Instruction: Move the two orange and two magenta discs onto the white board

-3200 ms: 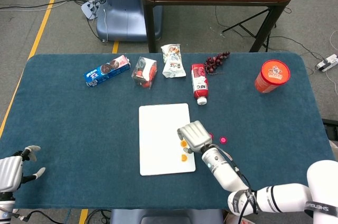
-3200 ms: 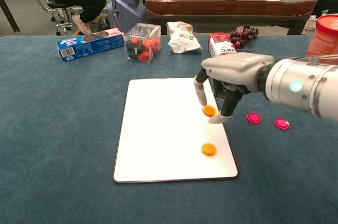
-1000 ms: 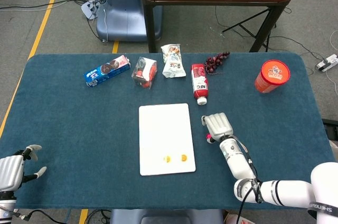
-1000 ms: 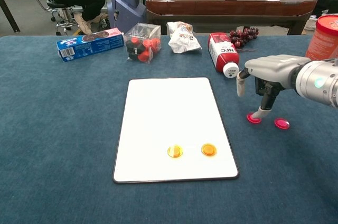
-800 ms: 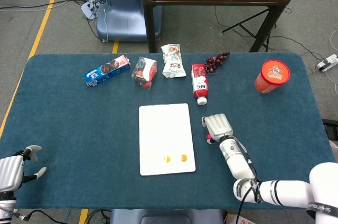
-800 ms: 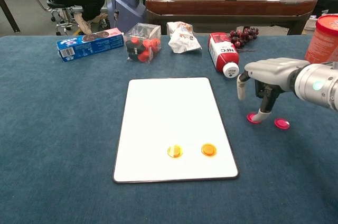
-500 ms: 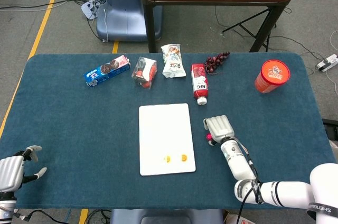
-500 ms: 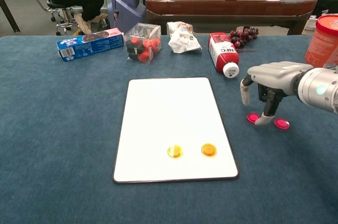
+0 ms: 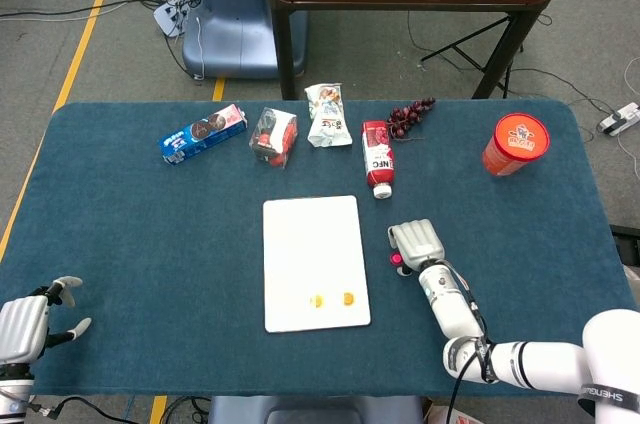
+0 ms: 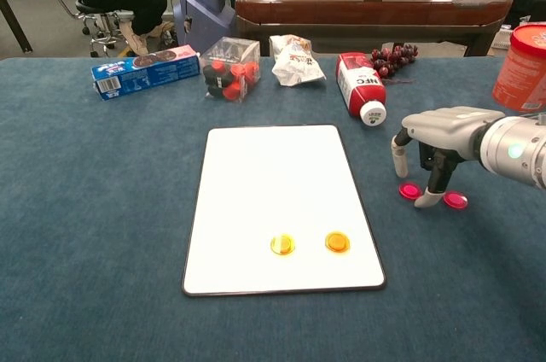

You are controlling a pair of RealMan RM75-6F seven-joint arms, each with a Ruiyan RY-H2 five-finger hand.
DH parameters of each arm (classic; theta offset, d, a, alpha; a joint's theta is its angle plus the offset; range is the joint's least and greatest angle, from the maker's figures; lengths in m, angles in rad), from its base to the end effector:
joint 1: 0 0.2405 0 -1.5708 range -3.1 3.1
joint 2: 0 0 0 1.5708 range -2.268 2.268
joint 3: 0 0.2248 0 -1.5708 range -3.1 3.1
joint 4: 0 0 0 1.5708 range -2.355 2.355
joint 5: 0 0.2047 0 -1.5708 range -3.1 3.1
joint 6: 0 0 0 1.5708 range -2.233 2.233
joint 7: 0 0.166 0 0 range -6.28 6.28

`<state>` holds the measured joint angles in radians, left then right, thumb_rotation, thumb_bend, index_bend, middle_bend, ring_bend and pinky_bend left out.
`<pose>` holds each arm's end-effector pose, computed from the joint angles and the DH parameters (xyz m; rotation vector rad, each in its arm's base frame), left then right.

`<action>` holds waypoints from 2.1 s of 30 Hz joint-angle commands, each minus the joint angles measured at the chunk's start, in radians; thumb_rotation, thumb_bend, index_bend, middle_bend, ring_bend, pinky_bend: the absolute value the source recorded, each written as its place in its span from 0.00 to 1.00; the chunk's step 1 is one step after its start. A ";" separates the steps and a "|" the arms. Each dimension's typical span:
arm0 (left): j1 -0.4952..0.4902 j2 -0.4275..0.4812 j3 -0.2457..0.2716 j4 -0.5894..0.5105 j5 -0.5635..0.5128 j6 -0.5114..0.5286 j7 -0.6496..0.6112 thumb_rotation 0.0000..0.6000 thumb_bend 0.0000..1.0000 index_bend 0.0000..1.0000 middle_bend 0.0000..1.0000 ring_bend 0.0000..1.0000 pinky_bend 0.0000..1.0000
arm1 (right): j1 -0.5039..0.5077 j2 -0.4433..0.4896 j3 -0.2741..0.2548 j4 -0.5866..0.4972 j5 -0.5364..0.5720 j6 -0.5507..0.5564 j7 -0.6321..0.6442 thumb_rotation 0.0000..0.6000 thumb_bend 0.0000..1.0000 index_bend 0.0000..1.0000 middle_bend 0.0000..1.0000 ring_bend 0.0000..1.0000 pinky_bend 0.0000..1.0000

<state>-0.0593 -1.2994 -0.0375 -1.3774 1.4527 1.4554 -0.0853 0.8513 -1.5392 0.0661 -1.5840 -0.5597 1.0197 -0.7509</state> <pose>-0.3218 0.1911 0.1155 -1.3231 -0.9925 -0.8602 -0.1595 -0.3252 -0.0362 1.8426 -1.0119 0.4514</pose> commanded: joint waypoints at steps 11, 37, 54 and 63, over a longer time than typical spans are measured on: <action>0.000 0.001 -0.001 0.000 0.001 0.002 -0.003 1.00 0.17 0.42 0.56 0.48 0.65 | 0.006 -0.002 0.001 0.008 0.032 -0.012 -0.011 1.00 0.16 0.47 1.00 1.00 1.00; -0.001 -0.001 -0.001 0.000 0.001 0.001 -0.003 1.00 0.17 0.42 0.56 0.48 0.65 | 0.008 0.062 0.019 -0.100 -0.004 0.015 0.020 1.00 0.32 0.57 1.00 1.00 1.00; 0.006 0.009 0.002 -0.005 0.004 0.009 -0.010 1.00 0.17 0.42 0.56 0.48 0.65 | 0.185 -0.102 0.132 0.059 0.123 -0.087 -0.036 1.00 0.31 0.57 1.00 1.00 1.00; 0.010 0.004 0.005 0.010 -0.002 0.004 -0.025 1.00 0.17 0.42 0.56 0.48 0.65 | 0.257 -0.167 0.175 0.142 0.172 -0.099 -0.038 1.00 0.11 0.52 1.00 1.00 1.00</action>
<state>-0.0498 -1.2946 -0.0332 -1.3675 1.4504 1.4594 -0.1100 1.1060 -1.7036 0.2396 -1.4439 -0.3901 0.9194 -0.7895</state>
